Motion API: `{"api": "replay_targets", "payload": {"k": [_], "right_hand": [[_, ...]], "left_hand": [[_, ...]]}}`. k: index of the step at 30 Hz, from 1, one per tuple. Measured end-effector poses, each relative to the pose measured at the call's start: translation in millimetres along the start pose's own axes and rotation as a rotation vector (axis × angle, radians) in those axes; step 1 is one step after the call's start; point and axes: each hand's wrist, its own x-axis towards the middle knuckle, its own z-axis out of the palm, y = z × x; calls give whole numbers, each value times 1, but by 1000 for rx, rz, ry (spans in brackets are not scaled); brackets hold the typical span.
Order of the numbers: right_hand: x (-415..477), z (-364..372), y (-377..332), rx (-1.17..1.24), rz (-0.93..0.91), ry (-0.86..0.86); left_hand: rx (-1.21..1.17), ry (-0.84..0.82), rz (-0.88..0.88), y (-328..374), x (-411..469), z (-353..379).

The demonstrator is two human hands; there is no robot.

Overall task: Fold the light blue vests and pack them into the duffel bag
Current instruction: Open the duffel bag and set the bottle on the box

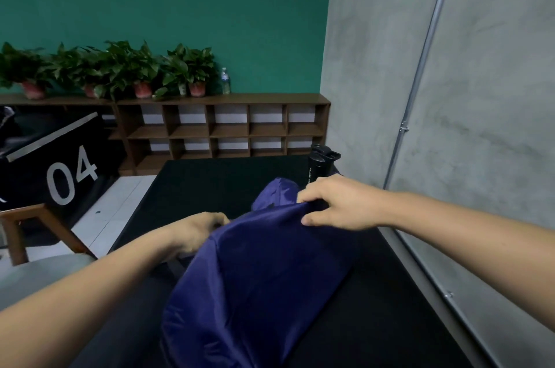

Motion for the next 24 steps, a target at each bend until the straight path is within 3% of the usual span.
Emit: {"api": "replay_targets", "payload": {"k": [7, 13, 18, 20, 24], "right_hand": [[-79, 1, -1, -216, -42, -109], [-126, 12, 5, -383, 54, -176], [-168, 36, 20, -303, 113, -183], [-184, 50, 28, -270, 140, -157], [-206, 74, 42, -286, 190, -121]], "left_hand": [[-49, -165, 0, 34, -37, 27], [-49, -272, 93, 53, -65, 72], [255, -96, 216, 54, -83, 106], [329, -38, 161, 49, -87, 111], [253, -117, -92, 36, -91, 120]]}}
